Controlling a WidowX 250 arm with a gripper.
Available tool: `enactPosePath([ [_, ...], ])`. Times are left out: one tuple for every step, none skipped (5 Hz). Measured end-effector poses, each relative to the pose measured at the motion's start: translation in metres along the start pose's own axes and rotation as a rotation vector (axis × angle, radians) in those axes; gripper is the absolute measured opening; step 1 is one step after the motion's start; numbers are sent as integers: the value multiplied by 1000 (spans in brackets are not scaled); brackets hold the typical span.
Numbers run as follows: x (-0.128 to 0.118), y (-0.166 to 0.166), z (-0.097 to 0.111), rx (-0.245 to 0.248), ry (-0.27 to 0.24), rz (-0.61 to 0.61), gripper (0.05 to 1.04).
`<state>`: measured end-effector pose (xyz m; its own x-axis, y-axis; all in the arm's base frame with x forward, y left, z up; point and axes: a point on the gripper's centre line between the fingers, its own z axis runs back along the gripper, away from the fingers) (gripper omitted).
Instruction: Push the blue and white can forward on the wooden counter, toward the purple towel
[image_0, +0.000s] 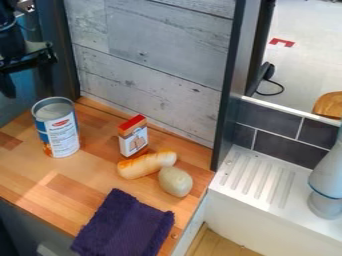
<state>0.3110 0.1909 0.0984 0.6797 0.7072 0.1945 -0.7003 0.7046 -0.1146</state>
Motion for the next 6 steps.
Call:
enactPosePath([
  [15, -4, -12, 23, -10, 3, 1000],
  [24, -21, -23, 51, -31, -45, 1000],
  [34, -26, -28, 55, -73, -70, 1000],
  [41, -34, -29, 75, -113, -108, 1000],
  [46, -40, -36, 82, -128, -135, 1000],
  [49, -39, -50, 95, -143, -136, 1000],
])
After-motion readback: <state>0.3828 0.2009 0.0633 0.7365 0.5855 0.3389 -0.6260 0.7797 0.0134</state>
